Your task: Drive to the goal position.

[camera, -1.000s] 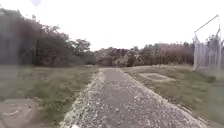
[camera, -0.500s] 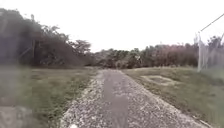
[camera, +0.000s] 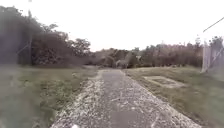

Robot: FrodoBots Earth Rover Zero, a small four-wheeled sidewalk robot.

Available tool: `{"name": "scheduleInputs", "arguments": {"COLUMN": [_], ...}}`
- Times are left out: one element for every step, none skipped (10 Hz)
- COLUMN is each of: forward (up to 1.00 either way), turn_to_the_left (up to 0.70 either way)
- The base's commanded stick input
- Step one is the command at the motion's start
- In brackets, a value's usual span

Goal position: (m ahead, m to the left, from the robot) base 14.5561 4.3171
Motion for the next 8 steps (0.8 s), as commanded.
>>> {"name": "scheduleInputs", "arguments": {"forward": [1.00,1.00,1.00,1.00,1.00,1.00,1.00,1.00], "turn_to_the_left": [0.00,0.00,0.00,0.00,0.00,0.00,0.00,0.00]}}
